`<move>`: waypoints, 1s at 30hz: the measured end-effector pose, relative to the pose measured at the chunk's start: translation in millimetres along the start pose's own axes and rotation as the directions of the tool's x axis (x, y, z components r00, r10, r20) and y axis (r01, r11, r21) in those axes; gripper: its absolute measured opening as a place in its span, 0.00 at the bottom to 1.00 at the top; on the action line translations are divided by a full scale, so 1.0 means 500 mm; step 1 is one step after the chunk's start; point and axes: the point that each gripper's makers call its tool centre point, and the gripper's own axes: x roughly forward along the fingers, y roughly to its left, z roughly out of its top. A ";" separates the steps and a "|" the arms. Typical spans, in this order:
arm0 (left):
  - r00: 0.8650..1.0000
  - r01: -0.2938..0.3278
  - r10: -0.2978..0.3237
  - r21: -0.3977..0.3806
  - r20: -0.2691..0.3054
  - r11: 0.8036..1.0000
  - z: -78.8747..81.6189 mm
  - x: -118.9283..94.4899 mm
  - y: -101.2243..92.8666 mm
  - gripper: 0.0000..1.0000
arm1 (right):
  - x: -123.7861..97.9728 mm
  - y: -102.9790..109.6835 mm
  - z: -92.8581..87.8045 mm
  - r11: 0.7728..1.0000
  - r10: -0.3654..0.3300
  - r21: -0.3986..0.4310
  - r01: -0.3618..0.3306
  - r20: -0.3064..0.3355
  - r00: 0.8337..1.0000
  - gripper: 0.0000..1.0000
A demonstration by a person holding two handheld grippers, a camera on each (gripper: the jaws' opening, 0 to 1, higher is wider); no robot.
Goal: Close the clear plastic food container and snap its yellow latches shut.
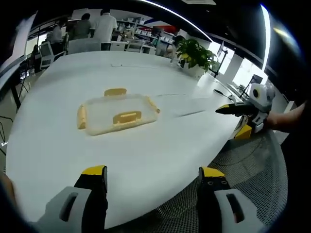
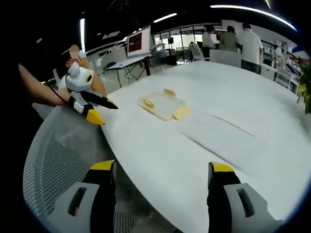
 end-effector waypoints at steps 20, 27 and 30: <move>0.998 0.053 -0.054 0.034 0.027 0.998 0.015 -0.003 -0.026 0.72 | -0.008 0.014 0.034 0.999 0.036 0.016 -0.038 0.083 0.996 0.78; 0.993 0.088 -0.089 0.014 0.077 0.996 0.032 -0.008 -0.037 0.75 | -0.007 0.023 0.040 0.999 0.047 -0.007 -0.047 0.086 0.995 0.80; 0.992 0.076 -0.077 0.013 0.100 0.997 0.041 -0.016 -0.030 0.75 | -0.010 0.027 0.043 0.999 0.050 -0.020 -0.049 0.085 0.995 0.80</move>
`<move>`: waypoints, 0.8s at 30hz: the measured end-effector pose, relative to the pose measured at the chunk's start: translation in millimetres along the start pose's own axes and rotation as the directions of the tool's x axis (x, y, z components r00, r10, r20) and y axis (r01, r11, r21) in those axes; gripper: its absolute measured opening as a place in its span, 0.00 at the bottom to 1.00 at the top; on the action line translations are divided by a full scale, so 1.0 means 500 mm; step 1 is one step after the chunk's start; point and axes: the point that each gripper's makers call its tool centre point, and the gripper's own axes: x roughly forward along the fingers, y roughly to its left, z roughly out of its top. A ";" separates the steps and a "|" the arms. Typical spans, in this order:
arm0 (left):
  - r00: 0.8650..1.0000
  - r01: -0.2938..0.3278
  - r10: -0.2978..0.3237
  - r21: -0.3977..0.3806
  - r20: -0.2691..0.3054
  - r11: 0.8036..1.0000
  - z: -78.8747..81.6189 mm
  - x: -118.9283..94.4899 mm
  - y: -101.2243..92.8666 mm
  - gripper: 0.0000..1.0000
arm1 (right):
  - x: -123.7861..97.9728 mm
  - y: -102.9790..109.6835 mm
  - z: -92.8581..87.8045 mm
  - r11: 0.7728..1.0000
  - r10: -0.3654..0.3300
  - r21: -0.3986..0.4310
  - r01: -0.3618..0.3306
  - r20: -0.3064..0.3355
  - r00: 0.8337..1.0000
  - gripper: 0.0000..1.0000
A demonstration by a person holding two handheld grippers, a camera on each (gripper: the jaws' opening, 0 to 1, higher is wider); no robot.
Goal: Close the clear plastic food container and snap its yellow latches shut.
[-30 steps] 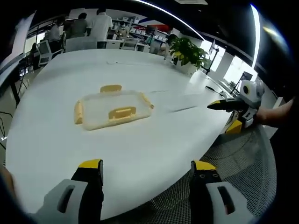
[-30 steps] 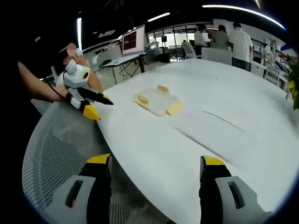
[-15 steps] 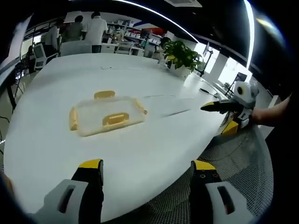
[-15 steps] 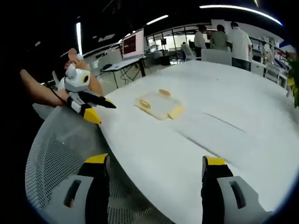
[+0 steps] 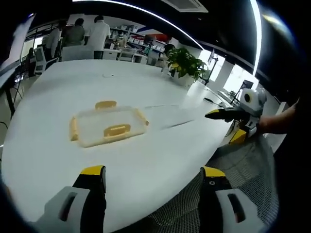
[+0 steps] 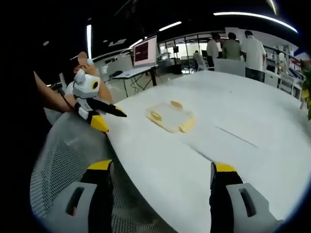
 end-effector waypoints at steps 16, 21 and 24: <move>0.998 0.015 -0.017 0.041 0.059 0.999 0.053 -0.013 -0.002 0.74 | 0.014 0.009 0.079 1.000 0.009 0.008 -0.009 0.063 0.998 0.81; 0.998 0.015 -0.019 0.063 0.059 0.998 0.067 -0.015 0.020 0.75 | 0.030 -0.001 0.089 0.999 -0.001 0.034 -0.001 0.065 0.998 0.77; 0.999 0.027 -0.030 0.065 0.042 0.998 0.070 -0.011 0.036 0.77 | 0.042 0.001 0.093 1.000 0.002 0.021 -0.003 0.065 0.998 0.77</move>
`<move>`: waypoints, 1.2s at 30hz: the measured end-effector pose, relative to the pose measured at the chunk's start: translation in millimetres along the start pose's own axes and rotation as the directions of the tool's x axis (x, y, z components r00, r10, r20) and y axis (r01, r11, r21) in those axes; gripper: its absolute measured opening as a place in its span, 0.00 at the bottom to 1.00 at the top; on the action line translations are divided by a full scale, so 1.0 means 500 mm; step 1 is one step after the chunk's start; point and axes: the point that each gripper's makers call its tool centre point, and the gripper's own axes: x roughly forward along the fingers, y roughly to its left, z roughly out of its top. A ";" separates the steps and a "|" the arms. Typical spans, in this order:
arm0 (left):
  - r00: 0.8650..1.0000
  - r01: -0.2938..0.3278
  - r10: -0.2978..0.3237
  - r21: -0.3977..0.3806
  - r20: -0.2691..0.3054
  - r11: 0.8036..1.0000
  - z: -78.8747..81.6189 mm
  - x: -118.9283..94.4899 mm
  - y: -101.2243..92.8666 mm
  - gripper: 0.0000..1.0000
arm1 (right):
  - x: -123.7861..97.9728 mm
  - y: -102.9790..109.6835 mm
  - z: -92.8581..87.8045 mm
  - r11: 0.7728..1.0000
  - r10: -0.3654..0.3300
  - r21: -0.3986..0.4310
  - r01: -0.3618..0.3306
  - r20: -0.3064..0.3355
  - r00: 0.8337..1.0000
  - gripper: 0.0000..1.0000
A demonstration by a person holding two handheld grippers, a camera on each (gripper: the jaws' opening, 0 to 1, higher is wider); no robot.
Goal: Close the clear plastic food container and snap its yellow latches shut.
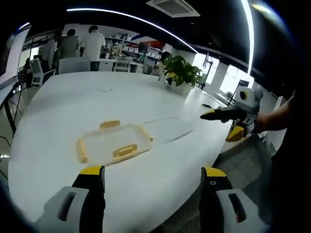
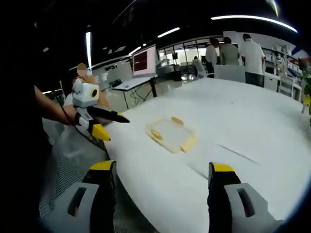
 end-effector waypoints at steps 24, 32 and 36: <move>0.990 0.031 -0.009 0.156 -0.143 0.987 -0.005 0.041 0.115 0.80 | 0.106 -0.050 0.049 0.993 0.060 -0.101 -0.067 -0.077 0.995 0.69; 0.987 0.035 -0.007 0.168 -0.163 0.985 0.002 0.055 0.147 0.75 | 0.135 -0.069 0.052 0.988 0.077 -0.127 -0.090 -0.107 0.991 0.66; 0.980 0.067 -0.024 0.210 -0.199 0.975 0.005 0.063 0.166 0.72 | 0.148 -0.068 0.044 0.979 0.093 -0.167 -0.116 -0.141 0.986 0.64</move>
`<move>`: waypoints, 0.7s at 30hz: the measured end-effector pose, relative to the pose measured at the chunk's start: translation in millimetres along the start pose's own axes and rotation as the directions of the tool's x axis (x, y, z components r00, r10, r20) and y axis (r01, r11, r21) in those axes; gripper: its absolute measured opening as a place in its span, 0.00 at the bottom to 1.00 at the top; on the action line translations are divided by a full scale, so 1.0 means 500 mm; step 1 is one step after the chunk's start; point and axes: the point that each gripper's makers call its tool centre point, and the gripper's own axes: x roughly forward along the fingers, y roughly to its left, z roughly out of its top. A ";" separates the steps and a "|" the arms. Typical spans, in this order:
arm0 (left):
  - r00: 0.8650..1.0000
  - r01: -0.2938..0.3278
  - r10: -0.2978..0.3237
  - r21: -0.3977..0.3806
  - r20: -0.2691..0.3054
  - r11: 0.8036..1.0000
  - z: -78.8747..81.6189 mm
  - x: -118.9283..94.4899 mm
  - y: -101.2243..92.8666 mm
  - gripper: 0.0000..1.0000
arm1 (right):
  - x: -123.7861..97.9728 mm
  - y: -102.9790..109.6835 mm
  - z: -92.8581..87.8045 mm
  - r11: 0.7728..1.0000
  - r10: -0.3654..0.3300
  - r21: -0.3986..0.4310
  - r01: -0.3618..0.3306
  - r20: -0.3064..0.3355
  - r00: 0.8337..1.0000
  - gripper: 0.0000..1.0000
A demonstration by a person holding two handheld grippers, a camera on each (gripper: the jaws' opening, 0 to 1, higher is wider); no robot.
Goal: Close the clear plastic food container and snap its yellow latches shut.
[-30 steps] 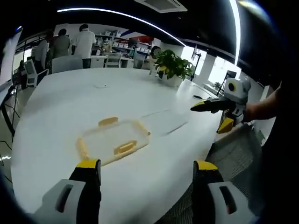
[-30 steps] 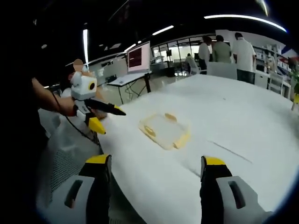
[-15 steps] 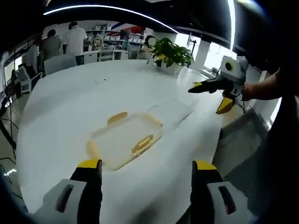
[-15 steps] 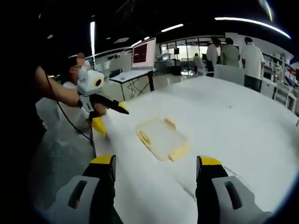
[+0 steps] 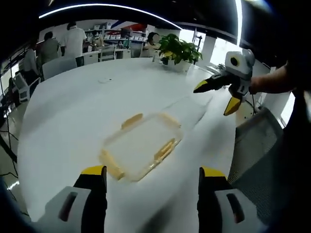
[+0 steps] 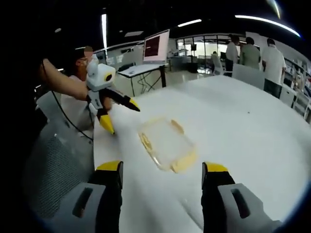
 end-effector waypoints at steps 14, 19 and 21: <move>0.996 0.044 -0.035 0.113 -0.076 0.993 0.003 0.019 0.045 0.69 | 0.049 -0.018 -0.012 0.994 0.076 -0.068 -0.083 -0.102 0.992 0.60; 0.995 0.059 -0.048 0.123 -0.088 0.991 0.014 0.032 0.063 0.69 | 0.068 -0.038 -0.009 0.988 0.077 -0.120 -0.095 -0.144 0.987 0.60; 0.992 0.072 -0.057 0.144 -0.110 0.987 0.012 0.038 0.067 0.69 | 0.075 -0.046 -0.003 0.988 0.076 -0.124 -0.095 -0.151 0.986 0.60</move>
